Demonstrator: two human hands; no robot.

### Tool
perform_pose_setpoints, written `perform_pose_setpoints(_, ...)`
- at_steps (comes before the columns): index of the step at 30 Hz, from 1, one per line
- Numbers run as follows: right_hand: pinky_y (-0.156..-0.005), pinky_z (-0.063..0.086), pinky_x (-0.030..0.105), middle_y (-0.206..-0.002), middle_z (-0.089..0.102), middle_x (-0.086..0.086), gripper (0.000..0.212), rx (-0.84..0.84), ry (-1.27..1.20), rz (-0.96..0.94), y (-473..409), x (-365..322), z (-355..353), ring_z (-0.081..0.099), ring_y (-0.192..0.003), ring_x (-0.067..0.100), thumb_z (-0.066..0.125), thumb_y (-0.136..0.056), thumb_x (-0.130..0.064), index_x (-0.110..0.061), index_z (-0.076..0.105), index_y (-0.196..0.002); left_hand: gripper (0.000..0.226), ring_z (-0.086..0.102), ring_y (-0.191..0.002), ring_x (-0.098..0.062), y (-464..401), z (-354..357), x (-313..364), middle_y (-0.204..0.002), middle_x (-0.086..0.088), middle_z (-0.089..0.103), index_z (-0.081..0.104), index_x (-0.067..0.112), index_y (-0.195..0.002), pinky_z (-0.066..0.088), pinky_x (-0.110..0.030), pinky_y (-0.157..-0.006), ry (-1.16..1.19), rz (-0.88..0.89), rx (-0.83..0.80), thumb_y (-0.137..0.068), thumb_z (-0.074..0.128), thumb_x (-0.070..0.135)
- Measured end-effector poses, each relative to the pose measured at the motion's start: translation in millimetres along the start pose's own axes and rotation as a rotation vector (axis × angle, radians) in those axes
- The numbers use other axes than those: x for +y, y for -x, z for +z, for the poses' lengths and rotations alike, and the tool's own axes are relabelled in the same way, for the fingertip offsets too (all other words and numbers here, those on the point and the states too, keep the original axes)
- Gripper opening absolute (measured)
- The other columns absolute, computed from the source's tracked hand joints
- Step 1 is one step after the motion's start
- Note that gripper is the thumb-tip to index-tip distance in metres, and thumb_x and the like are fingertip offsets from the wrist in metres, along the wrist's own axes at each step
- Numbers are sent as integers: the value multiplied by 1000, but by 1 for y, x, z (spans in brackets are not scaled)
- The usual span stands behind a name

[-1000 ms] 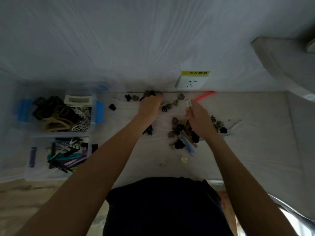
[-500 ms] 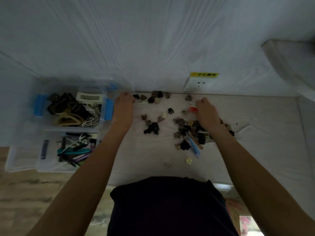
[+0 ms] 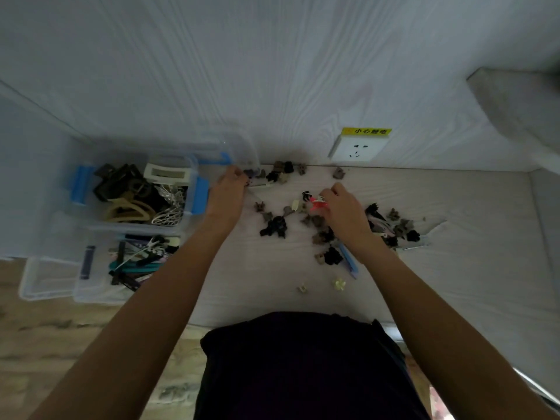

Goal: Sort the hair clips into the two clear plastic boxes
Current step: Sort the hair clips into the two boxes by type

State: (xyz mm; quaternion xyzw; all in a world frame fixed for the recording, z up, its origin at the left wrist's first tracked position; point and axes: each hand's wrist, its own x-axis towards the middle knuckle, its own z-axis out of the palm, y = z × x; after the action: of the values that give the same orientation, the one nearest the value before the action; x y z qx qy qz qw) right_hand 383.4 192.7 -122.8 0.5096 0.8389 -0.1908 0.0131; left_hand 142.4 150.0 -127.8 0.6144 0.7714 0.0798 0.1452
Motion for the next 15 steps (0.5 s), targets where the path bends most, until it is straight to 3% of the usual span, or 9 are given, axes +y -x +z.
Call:
perform_pose_setpoints(4,-67,40,35,-106,53,19,25,56,-26,-34,-5,-10,-9,56,-83,35,55,-91,-16,-1,54,-110,27,54,-103,-38,-9,-4,7,-121,-24,51,55,-4,-114,44,-41,-89,2,-60,78,-91,40,-4)
perform_pose_setpoints(9,-61,36,33,-93,61,18,26,115,-103,-91,-28,-46,-21,58,-77,33,47,-95,-22,1,50,-107,24,52,-103,-34,-2,-1,18,-114,-21,54,50,-1,-113,40,-38,-84,31,-124,141,-93,38,0)
perform_pose_setpoints(15,-63,36,31,-99,64,16,28,-12,-56,-184,-53,-79,-15,60,-85,31,46,-92,-21,-3,50,-113,23,55,-100,-37,31,15,7,-115,-19,60,63,3,-105,50,-43,-83,129,126,9,-83,56,0)
